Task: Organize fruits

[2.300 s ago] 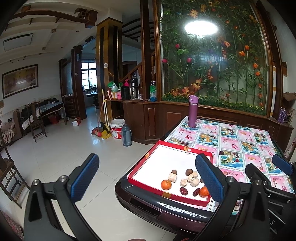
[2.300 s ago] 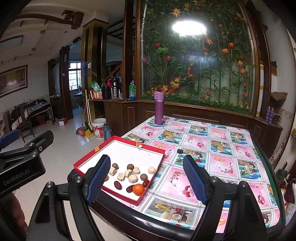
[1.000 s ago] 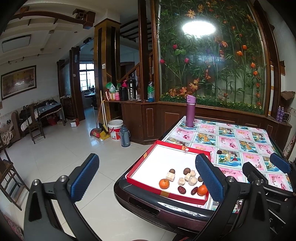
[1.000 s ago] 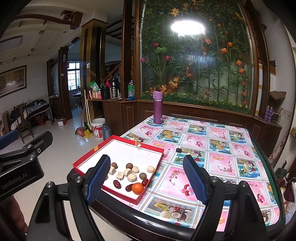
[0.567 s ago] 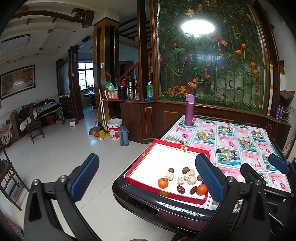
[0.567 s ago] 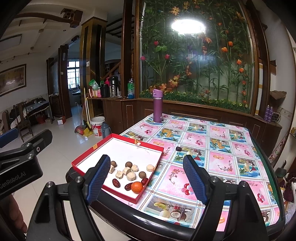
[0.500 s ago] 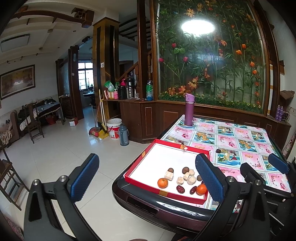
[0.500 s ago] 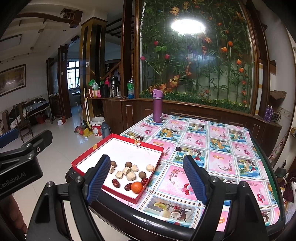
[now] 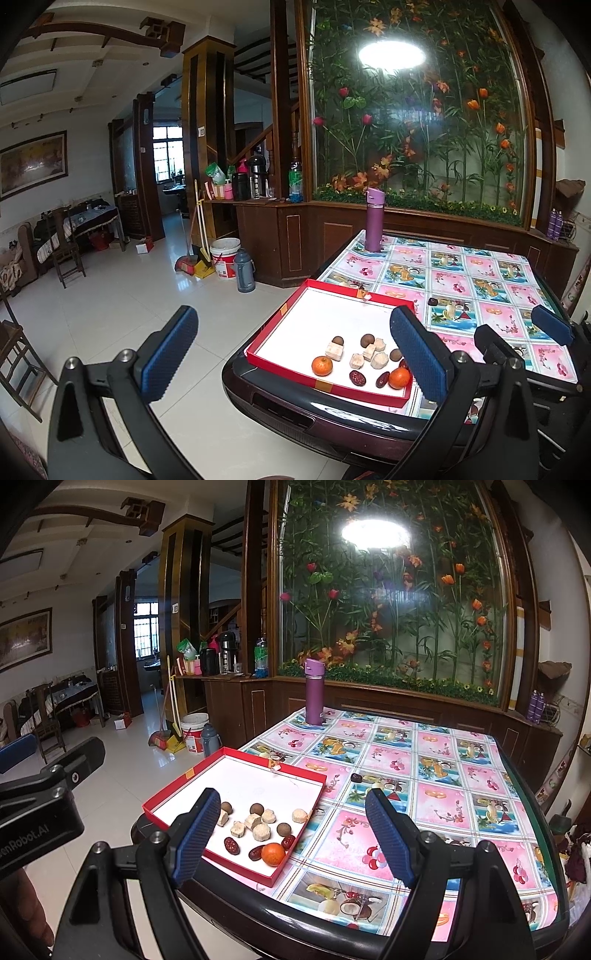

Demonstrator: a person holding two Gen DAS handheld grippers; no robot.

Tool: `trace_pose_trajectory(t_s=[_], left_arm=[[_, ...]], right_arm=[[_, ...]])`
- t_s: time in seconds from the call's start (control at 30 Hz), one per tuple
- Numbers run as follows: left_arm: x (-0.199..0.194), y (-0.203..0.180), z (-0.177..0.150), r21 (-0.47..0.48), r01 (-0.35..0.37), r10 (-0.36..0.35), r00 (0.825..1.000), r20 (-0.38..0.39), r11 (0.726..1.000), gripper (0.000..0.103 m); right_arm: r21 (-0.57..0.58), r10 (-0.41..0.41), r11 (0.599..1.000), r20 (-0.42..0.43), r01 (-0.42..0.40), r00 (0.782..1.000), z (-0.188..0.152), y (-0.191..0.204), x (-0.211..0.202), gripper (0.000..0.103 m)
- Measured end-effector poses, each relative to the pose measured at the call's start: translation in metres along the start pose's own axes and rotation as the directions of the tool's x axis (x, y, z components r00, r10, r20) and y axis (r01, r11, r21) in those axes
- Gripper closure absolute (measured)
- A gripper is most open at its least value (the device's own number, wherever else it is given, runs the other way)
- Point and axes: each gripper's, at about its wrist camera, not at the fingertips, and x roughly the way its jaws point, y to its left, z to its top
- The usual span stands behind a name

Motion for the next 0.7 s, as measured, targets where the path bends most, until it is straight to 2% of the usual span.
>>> trace_pose_trajectory(t_s=[0.7], left_arm=[[-0.0018,-0.0061,0.0018,0.002,0.007,-0.007,1.000,0.001,1.000,0.000]], right_arm=[[-0.002,-0.007,1.000,-0.002,0.007,1.000,-0.0004,-0.0033,0.0022,0.022]])
